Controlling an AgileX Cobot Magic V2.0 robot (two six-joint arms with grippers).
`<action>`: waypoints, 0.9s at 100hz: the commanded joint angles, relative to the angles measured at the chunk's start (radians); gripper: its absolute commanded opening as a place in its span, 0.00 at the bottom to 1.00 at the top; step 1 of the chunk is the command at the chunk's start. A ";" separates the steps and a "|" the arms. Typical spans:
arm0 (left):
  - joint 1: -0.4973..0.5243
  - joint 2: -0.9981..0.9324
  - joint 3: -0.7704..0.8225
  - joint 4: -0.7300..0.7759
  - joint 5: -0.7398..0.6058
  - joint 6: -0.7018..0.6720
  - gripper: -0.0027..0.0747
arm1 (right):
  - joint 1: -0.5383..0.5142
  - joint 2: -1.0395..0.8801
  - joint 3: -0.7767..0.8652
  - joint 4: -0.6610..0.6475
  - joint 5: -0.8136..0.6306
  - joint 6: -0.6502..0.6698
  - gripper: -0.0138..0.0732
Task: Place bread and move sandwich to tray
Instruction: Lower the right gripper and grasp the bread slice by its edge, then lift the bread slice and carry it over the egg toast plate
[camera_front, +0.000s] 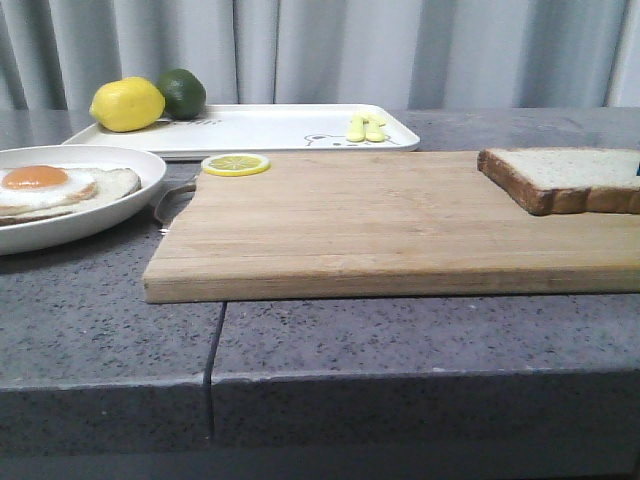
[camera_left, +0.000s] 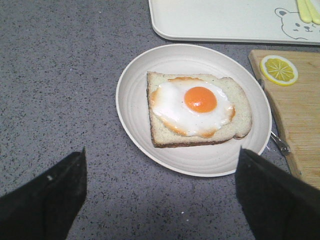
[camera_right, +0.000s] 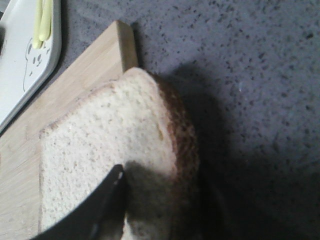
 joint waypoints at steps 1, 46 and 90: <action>-0.001 0.007 -0.035 -0.019 -0.057 -0.001 0.77 | 0.003 -0.018 -0.016 0.003 0.018 -0.008 0.29; -0.001 0.007 -0.035 -0.019 -0.057 -0.001 0.77 | 0.003 -0.124 -0.065 0.002 0.089 0.060 0.09; -0.001 0.007 -0.035 -0.019 -0.057 -0.001 0.77 | 0.141 -0.291 -0.238 0.072 0.136 0.275 0.09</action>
